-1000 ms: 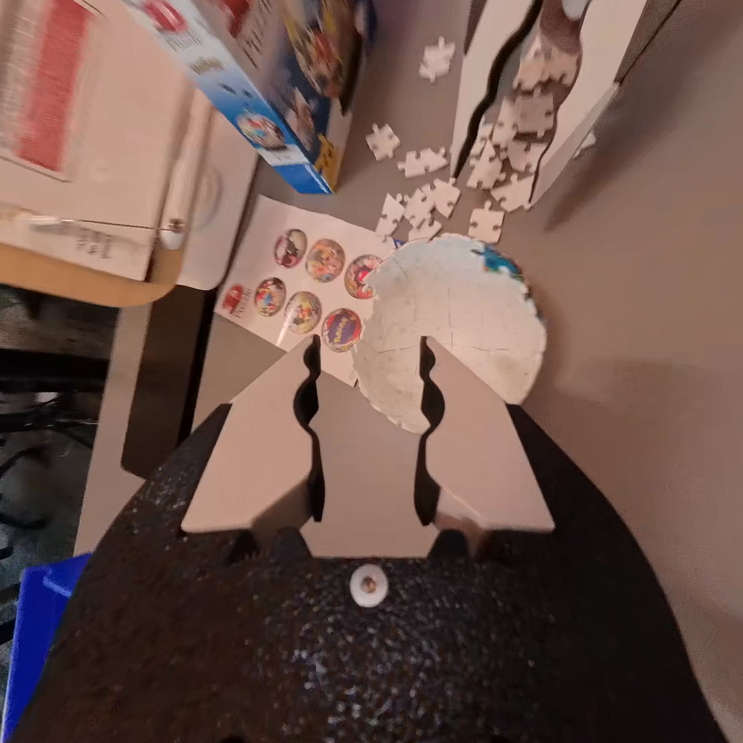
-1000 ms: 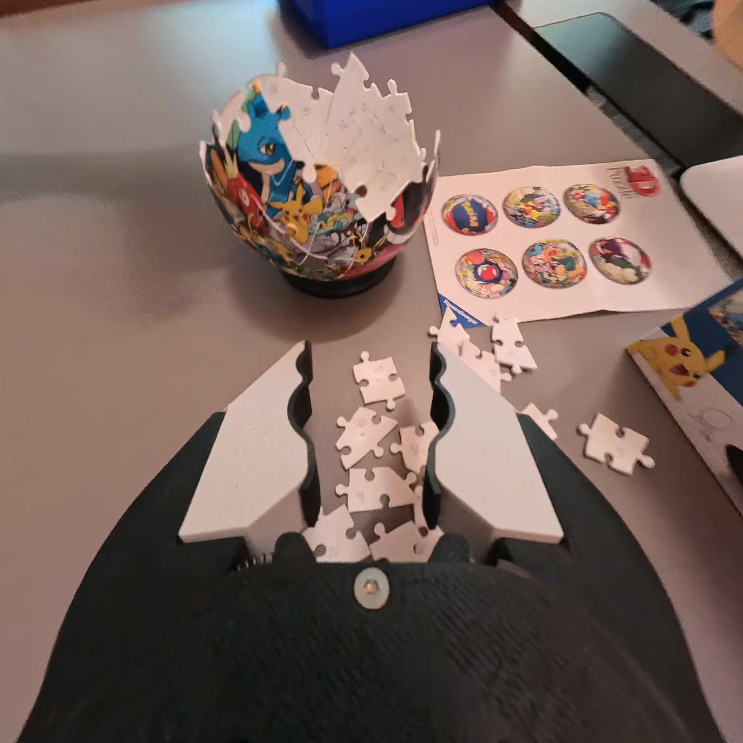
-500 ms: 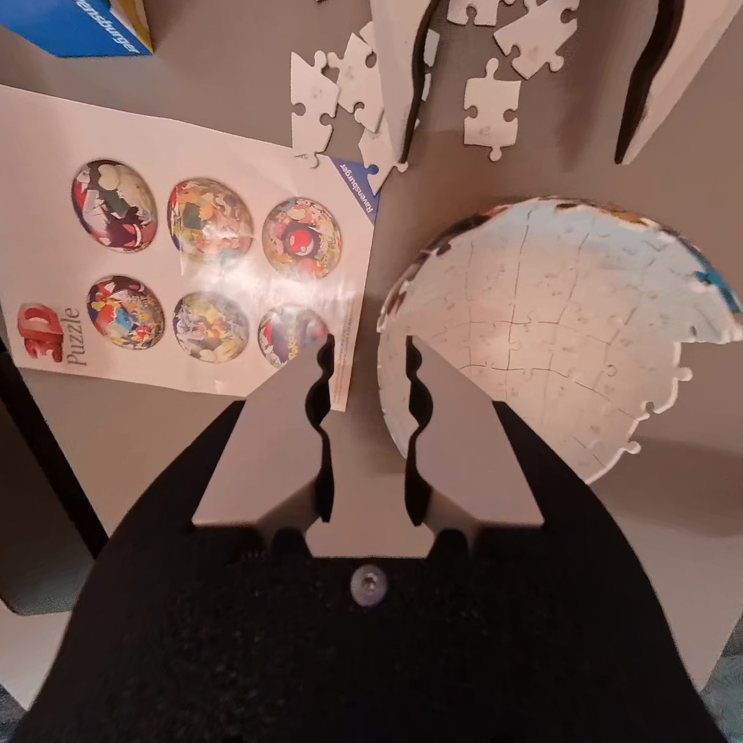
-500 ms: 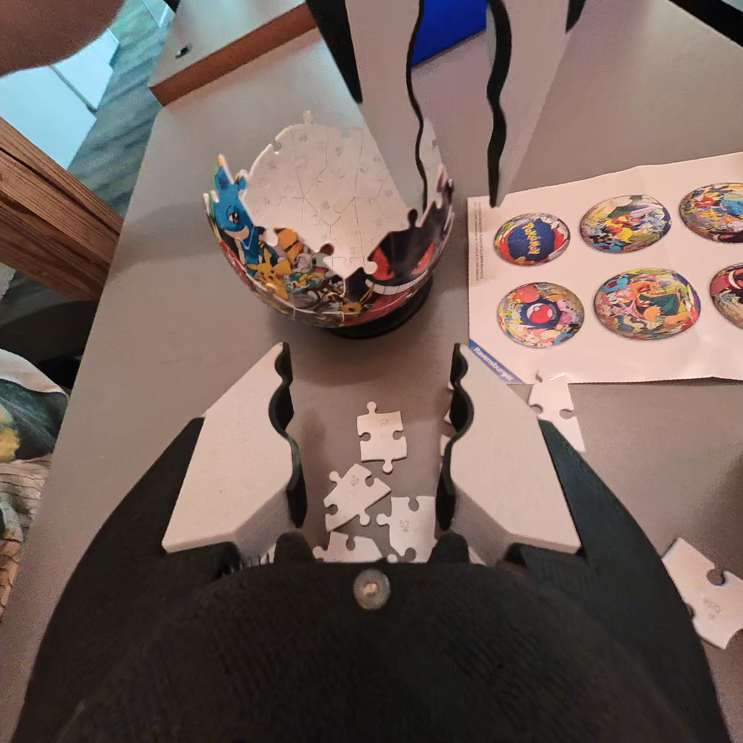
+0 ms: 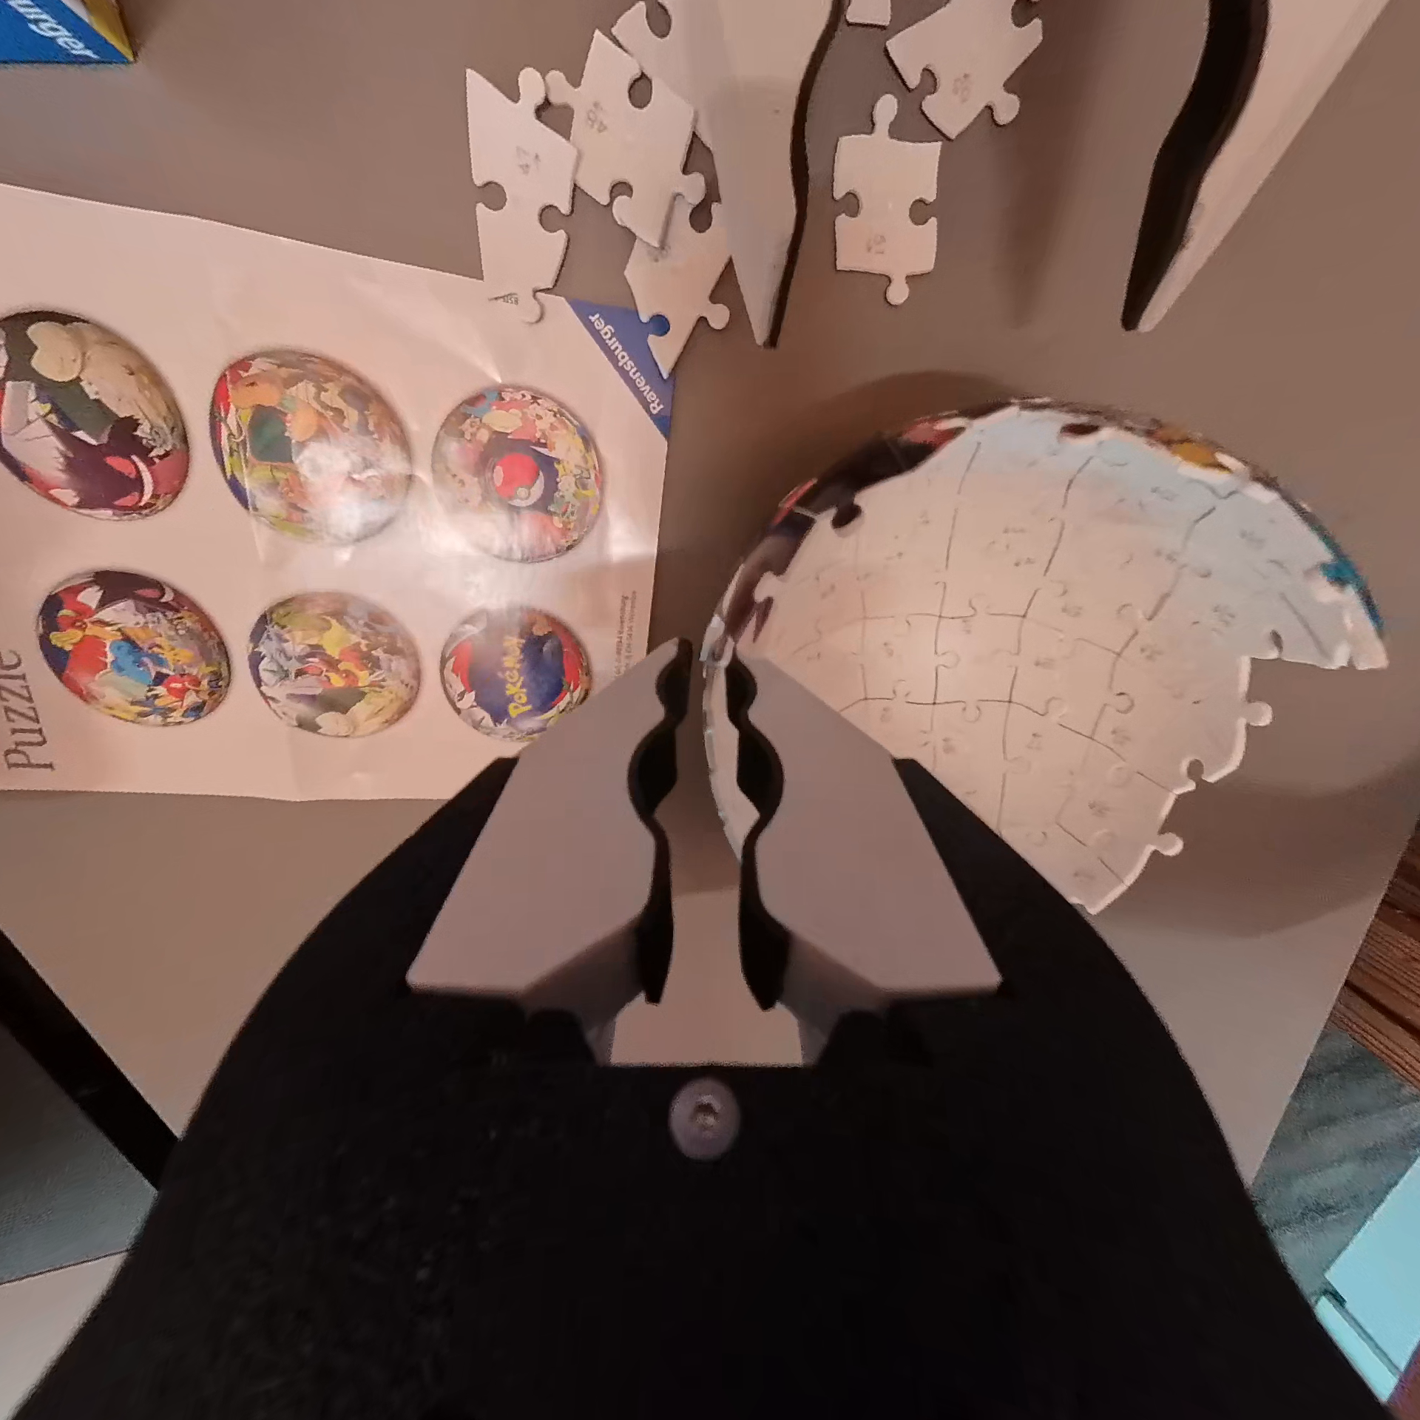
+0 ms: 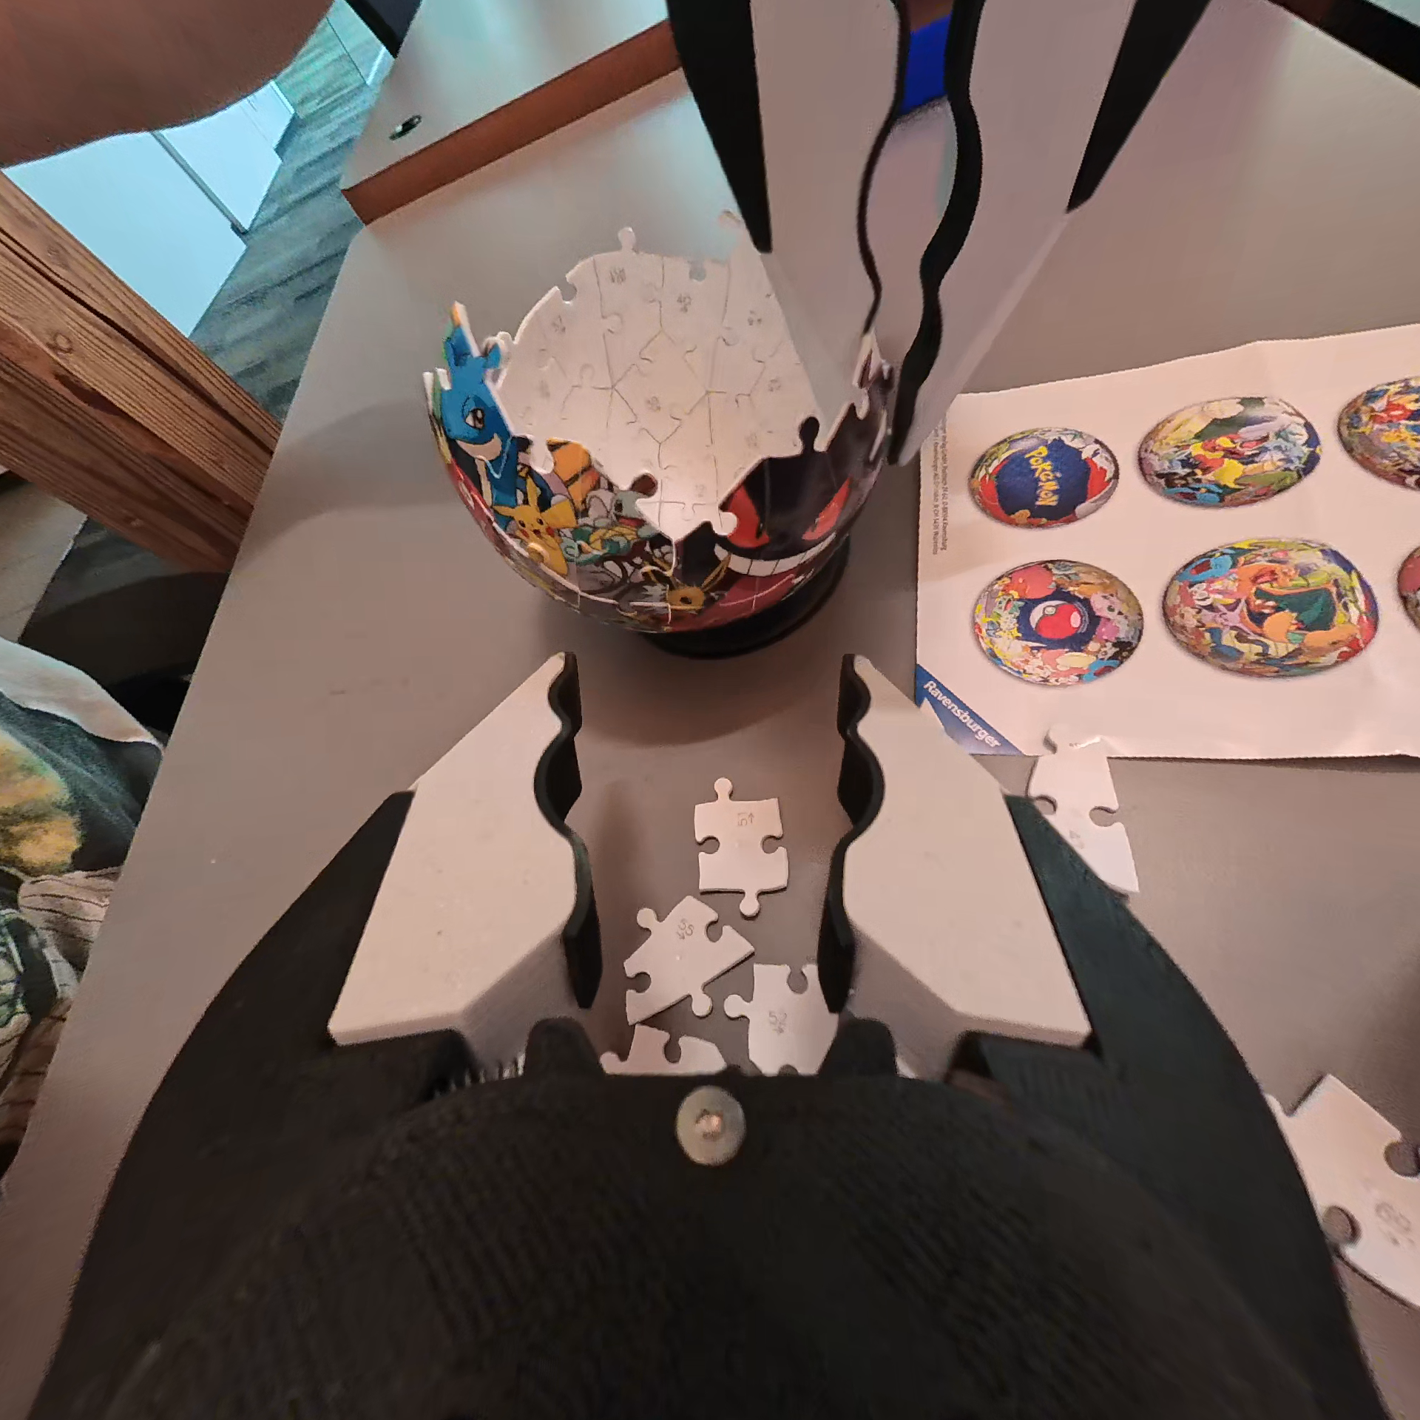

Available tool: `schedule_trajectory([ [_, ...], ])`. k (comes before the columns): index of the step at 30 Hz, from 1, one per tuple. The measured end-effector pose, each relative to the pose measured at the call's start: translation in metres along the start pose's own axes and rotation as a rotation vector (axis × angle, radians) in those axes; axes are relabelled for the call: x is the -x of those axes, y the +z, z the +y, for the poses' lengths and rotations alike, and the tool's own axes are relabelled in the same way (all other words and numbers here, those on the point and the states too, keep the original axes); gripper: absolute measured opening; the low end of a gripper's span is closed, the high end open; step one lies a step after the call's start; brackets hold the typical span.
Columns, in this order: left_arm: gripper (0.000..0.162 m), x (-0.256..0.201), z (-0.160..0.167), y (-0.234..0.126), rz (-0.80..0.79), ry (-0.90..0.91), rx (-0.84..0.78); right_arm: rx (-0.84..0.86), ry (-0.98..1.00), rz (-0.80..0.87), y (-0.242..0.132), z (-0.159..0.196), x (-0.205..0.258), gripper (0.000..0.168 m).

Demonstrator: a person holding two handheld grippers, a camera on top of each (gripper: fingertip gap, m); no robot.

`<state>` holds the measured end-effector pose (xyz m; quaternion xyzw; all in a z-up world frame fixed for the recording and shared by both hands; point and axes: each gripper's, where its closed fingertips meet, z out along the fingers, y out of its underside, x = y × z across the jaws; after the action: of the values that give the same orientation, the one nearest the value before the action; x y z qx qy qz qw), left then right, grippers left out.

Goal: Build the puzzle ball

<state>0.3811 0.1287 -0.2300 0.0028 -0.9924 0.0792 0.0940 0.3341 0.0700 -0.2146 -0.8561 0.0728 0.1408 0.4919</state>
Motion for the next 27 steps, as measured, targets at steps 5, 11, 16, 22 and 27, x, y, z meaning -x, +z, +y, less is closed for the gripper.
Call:
schedule_trajectory([
  [5,0.0,0.0,0.001,0.0,0.015,-0.017,0.017,0.009,-0.016,-0.015,0.003,-0.001,0.006,0.065],
  [11,0.0,-0.001,0.003,-0.002,0.016,-0.039,0.016,0.01,-0.035,-0.018,0.008,-0.004,0.01,0.064],
  [16,0.022,0.0,0.009,-0.011,0.001,-0.05,0.016,0.033,-0.049,-0.014,0.01,-0.001,0.011,0.064],
  [22,0.022,-0.002,0.011,-0.01,-0.016,-0.02,0.053,0.046,-0.054,-0.006,0.007,0.0,0.01,0.064],
  [27,0.001,0.0,0.007,-0.006,-0.018,-0.004,0.044,0.035,-0.066,0.071,-0.013,-0.004,0.0,0.063],
])
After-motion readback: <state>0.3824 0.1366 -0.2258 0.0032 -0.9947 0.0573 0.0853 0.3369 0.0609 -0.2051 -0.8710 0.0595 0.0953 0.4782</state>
